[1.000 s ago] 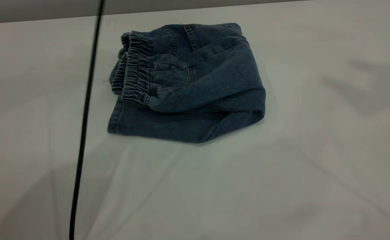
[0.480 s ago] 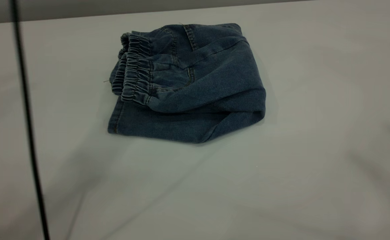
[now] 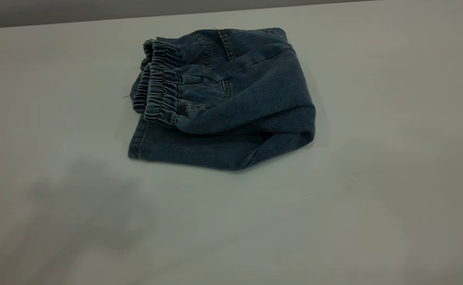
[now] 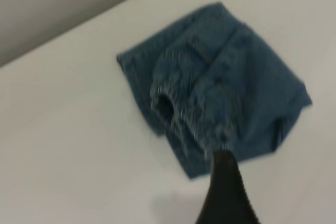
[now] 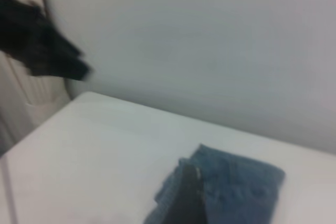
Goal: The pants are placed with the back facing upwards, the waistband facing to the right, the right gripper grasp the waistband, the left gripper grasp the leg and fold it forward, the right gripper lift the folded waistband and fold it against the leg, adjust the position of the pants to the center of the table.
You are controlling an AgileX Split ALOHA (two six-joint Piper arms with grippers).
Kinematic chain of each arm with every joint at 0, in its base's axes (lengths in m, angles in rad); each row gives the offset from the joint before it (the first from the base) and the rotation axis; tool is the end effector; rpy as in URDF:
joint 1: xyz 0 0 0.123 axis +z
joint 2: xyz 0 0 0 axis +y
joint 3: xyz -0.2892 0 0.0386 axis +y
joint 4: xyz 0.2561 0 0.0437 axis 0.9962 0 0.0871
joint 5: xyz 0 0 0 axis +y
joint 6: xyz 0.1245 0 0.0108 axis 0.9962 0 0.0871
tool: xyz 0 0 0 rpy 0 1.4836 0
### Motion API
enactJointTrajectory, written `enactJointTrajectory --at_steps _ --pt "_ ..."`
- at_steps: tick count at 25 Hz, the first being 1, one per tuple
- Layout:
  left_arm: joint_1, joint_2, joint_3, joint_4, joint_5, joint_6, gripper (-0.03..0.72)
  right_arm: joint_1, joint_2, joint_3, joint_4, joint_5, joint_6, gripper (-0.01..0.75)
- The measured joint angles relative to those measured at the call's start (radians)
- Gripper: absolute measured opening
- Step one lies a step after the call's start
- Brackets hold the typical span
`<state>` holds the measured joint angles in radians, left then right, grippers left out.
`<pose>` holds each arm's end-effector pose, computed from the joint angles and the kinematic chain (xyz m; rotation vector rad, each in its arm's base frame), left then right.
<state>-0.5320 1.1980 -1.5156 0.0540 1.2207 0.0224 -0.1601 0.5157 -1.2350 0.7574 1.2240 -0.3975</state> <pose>0.2150 -0.1192 0.4370 0.6527 2.3010 -0.1718 0.0349 0.0762 0.4723 -0.4101 1.7800 0.4819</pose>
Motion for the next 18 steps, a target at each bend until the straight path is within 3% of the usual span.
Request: enactJointTrajectory --at_steps 11,18 --pt "0.000 -0.804 0.633 0.151 0.005 -0.061 0.454 0.001 -0.325 0.421 -0.341 -0.035 0.105 0.584" --pt "0.000 -1.164 0.804 0.145 0.005 -0.111 0.454 0.002 -0.417 0.601 -0.352 -0.066 0.050 0.584"
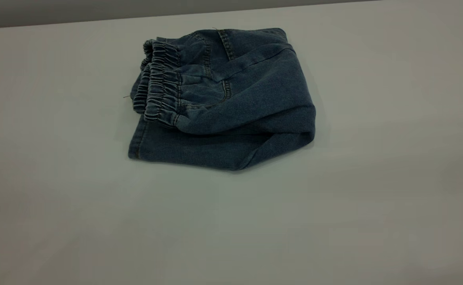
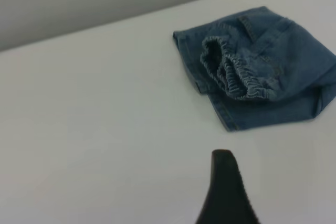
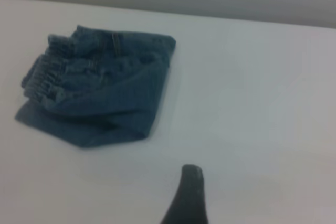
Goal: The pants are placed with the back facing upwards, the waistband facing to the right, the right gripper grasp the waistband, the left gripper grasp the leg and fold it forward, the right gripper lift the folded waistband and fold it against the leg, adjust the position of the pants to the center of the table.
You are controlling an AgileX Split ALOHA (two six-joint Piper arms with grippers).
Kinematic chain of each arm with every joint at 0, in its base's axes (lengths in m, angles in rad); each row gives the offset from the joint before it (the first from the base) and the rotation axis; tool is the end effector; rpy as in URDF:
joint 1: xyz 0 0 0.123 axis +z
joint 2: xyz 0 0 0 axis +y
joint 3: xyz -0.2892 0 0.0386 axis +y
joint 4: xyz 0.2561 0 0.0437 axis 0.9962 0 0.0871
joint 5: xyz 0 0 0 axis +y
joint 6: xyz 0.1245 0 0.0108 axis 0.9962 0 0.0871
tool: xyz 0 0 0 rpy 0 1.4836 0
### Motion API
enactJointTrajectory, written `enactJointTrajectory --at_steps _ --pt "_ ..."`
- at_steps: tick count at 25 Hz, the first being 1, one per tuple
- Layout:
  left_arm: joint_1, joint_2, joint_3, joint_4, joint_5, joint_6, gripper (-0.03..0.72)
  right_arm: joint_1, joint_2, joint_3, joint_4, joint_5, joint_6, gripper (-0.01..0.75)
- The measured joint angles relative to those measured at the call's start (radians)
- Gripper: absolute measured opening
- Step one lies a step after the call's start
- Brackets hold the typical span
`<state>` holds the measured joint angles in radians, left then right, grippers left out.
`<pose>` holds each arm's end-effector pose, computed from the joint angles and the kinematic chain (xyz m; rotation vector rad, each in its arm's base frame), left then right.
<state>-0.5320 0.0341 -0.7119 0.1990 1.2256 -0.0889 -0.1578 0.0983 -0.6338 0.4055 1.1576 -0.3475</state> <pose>0.0072 0.0227 0.3121 0.3956 1.9811 -0.1617 0.0229 0.0421 0.3018 -0.2435 2.0268 0.1743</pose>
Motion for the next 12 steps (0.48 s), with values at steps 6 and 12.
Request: enactJointTrajectory --at_steps 6,12 --pt "0.000 -0.001 0.070 0.009 -0.005 0.029 0.454 0.058 -0.091 0.072 -0.065 -0.022 -0.017 0.584" --pt "0.000 0.093 0.172 0.006 -0.010 0.029 0.454 0.080 -0.099 0.114 -0.136 -0.058 0.068 0.584"
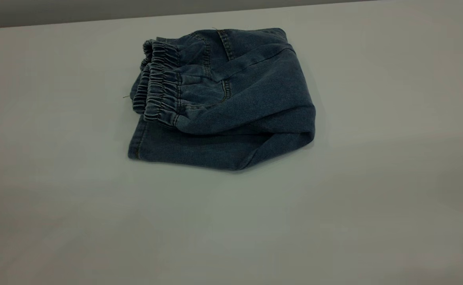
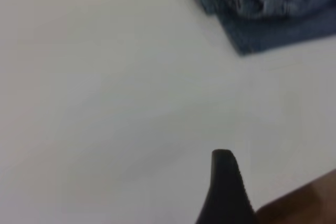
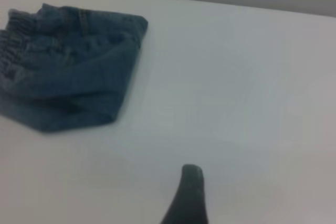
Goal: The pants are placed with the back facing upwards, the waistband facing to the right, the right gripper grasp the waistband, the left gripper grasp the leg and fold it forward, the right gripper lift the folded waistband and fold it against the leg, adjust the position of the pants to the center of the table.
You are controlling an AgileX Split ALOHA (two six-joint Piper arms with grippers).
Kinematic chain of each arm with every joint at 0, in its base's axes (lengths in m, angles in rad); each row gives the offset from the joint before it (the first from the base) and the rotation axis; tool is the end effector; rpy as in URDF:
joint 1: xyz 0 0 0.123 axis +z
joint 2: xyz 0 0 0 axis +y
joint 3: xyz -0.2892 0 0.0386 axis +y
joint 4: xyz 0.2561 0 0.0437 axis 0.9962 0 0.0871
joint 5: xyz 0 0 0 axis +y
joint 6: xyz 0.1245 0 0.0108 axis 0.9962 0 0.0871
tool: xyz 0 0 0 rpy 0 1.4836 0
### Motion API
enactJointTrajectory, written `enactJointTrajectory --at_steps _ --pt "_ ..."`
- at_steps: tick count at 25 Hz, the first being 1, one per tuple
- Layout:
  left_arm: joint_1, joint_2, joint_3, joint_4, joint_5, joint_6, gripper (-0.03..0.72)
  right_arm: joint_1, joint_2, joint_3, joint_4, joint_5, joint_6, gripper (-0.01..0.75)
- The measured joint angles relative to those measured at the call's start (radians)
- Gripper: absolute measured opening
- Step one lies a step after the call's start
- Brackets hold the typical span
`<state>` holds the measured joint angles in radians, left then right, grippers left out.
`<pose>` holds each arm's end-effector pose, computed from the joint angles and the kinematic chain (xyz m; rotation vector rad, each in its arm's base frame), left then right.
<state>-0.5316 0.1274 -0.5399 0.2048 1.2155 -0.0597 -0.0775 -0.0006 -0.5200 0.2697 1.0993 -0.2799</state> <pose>0.0364 0.0062 0.2608 0.5114 2.2061 -0.0566 0.0213 0.0281 0.2710 -0.2273 2.0212 0.0993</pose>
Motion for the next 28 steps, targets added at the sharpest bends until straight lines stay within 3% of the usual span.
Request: enactJointTrajectory --at_steps 6,14,28 --pt "0.000 0.000 0.008 -0.020 -0.054 -0.001 0.454 -0.001 0.001 0.011 0.016 -0.016 0.008 0.584" --pt "0.000 -0.001 0.038 -0.205 -0.143 0.100 0.454 -0.001 0.001 0.011 0.015 -0.014 0.009 0.581" --pt "0.000 -0.001 0.036 -0.233 -0.138 0.131 0.454 -0.001 0.001 0.011 0.015 -0.014 0.010 0.578"
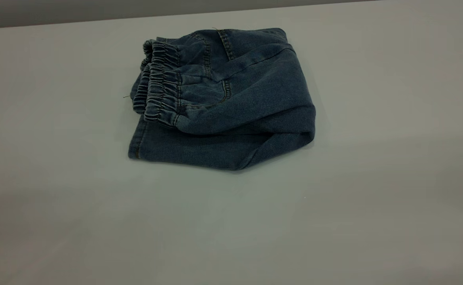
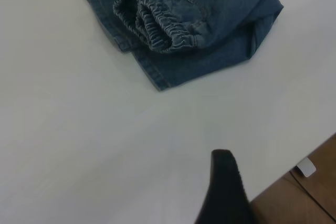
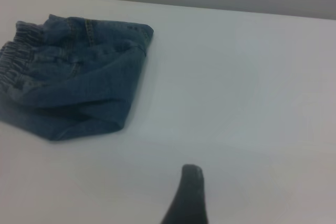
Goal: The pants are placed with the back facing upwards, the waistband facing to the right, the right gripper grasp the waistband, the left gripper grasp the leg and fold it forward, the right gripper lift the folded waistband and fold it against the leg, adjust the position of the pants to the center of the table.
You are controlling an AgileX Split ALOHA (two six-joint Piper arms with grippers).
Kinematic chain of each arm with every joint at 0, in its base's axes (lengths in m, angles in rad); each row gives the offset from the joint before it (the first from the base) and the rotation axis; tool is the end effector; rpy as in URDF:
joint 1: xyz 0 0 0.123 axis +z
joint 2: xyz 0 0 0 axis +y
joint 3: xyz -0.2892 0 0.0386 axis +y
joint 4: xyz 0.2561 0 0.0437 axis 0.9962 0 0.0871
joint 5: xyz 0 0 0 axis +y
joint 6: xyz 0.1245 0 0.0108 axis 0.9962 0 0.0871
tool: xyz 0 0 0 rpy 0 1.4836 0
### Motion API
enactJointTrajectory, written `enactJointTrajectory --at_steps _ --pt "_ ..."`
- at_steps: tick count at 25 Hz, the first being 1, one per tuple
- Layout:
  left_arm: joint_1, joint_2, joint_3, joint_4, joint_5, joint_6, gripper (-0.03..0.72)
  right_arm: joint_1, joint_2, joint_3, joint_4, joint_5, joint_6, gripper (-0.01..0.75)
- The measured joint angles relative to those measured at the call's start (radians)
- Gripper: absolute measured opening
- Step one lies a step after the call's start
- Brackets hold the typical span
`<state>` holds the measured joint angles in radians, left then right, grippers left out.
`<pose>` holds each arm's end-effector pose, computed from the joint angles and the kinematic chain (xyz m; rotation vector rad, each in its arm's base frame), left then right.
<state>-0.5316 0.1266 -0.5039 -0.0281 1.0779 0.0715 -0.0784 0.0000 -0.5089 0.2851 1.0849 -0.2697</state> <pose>0.0347 -0.0240 0.2608 0.6527 2.1000 -0.2941 0.0233 0.0294 0.2695 -0.2124 2.0175 0.1230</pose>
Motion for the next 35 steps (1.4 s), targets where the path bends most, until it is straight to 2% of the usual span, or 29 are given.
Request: enactJointTrajectory --at_steps 4,6,8,15,19,35 --pt "0.007 0.000 0.000 -0.001 0.000 0.000 0.454 0.000 0.000 0.000 0.000 0.000 -0.001 0.578" --pt "0.044 0.000 0.000 -0.001 0.000 0.000 0.454 0.002 0.000 0.000 0.001 0.000 -0.002 0.578" --pt "0.104 0.000 0.000 -0.001 0.000 0.000 0.454 0.030 0.000 0.000 0.003 0.000 -0.002 0.578" --pt "0.395 -0.021 0.000 -0.001 0.000 0.000 0.454 0.215 0.000 0.000 0.004 0.000 -0.002 0.578" --pt "0.495 -0.062 0.000 -0.001 0.002 -0.001 0.454 0.227 0.000 0.000 0.004 0.000 -0.002 0.578" --pt "0.500 -0.127 0.000 -0.001 0.001 -0.001 0.454 0.176 0.000 0.000 0.005 0.000 -0.001 0.578"
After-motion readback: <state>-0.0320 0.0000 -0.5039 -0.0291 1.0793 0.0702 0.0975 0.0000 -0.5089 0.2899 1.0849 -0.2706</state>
